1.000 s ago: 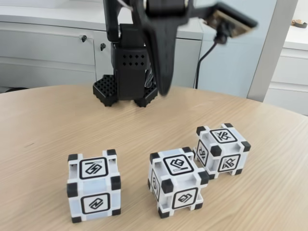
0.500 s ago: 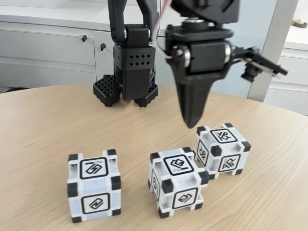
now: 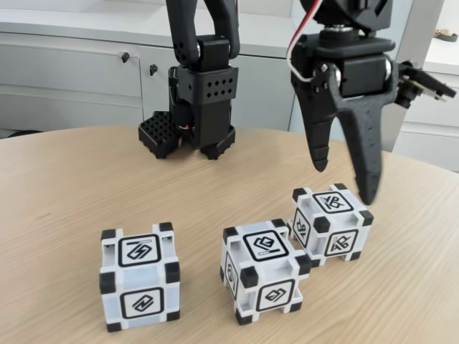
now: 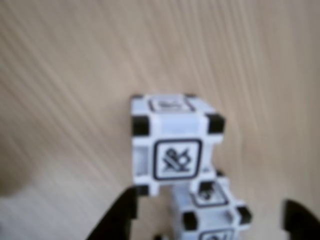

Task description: Stack cubes from left to right.

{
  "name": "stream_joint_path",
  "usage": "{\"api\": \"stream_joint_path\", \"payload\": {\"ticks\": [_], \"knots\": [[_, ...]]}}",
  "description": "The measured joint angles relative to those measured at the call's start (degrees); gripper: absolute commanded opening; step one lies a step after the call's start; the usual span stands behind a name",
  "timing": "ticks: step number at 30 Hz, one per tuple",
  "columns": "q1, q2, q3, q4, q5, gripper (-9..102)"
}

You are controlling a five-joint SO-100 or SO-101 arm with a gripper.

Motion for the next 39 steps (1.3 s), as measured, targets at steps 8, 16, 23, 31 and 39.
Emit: {"api": "stream_joint_path", "payload": {"ticks": [8,16,23,31,39], "knots": [[0.1,-8.0,-0.1,0.0,-0.4,41],[0.6,-18.8,-0.9,-1.0,-1.0,4],[0.9,-19.1,-2.1,-0.5,-3.9,0],[0.6,-5.8,-1.8,-0.4,-7.6,0],[2.5,15.3,-1.5,0.6,-14.2,0]]}}
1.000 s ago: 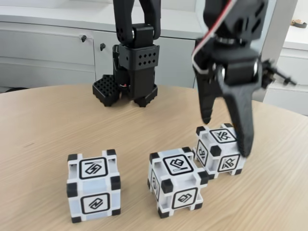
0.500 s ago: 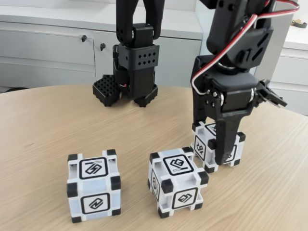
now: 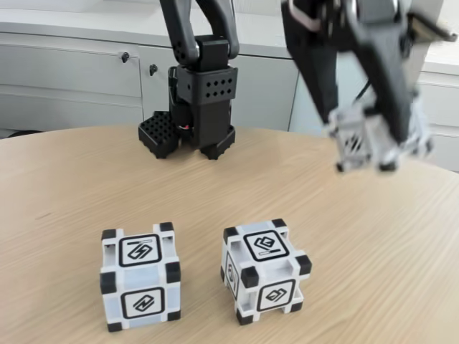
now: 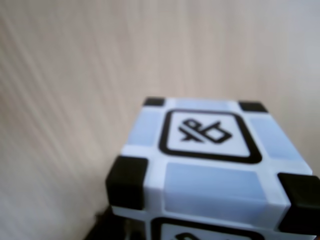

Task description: Stack cubes from left to right.

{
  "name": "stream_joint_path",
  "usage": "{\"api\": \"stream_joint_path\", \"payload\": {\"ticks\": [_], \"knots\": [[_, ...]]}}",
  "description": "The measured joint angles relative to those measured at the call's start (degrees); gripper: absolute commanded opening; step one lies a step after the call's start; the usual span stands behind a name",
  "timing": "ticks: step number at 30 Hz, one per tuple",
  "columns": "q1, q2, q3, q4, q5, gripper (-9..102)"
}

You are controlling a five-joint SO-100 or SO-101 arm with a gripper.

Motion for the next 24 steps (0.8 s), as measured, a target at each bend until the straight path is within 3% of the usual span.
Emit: {"api": "stream_joint_path", "payload": {"ticks": [17,24], "knots": [[31.6,3.3,0.0,0.2,-18.9,0],[39.6,3.3,0.0,7.5,-20.7,0]]}}
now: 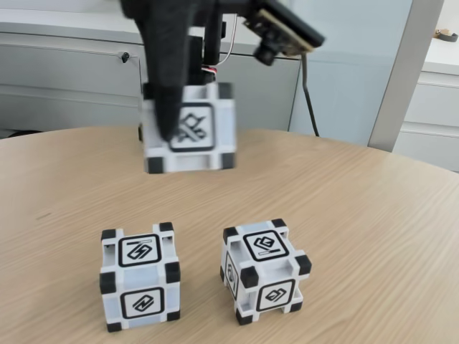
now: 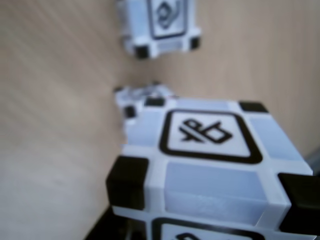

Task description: Stack cubes from left to right.

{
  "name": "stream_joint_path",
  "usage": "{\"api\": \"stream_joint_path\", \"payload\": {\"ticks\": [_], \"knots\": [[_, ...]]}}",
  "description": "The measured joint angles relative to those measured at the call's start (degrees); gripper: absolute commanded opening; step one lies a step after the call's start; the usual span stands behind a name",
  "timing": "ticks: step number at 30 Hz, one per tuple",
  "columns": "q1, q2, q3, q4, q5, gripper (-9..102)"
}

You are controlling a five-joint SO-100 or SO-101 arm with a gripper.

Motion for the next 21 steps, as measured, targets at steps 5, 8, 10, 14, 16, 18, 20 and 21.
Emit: {"api": "stream_joint_path", "payload": {"ticks": [5,8,10,14,16,18,20,21], "knots": [[1.7,-1.4,0.0,1.1,1.1,0],[2.8,-6.4,0.0,1.1,0.7,0],[4.2,-9.6,0.0,1.1,0.2,0],[6.6,-12.6,-3.9,1.5,0.1,0],[6.9,-13.2,-7.1,1.6,0.1,0],[7.1,-14.7,-9.4,2.5,0.1,0],[7.2,-16.5,-10.6,3.0,0.1,0],[7.2,-17.7,-11.1,3.1,0.1,0]]}}
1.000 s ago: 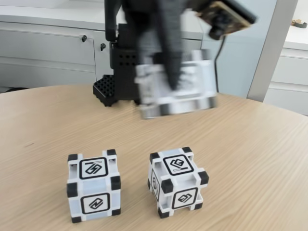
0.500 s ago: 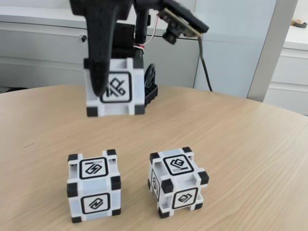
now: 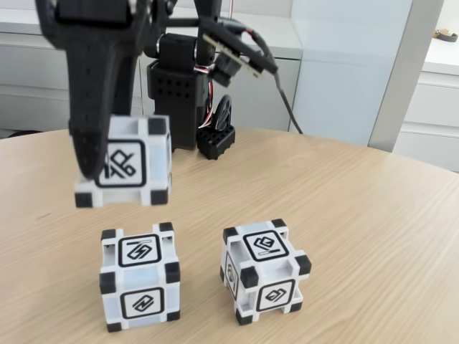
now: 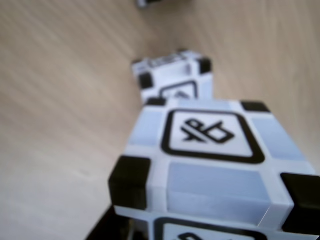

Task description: Stack cubes from left to right.

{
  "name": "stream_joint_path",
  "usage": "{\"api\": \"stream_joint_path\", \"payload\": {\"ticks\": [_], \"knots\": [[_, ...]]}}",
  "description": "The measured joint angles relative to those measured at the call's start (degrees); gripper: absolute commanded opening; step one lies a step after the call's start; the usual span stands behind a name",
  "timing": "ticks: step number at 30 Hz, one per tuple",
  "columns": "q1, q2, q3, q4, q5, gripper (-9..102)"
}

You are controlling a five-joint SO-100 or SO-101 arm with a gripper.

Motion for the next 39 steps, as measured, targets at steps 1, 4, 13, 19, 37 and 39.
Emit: {"api": "stream_joint_path", "payload": {"ticks": [1,4,13,19,37,39], "knots": [[0.0,-1.0,-0.5,0.0,0.0,0],[0.0,-3.2,-2.1,0.1,0.4,0],[0.0,-7.9,-6.9,0.1,2.5,0],[0.1,-9.9,-6.9,0.1,3.5,0],[-0.6,-16.7,-7.2,0.1,4.6,0],[-0.7,-17.1,-7.3,0.1,4.6,0]]}}
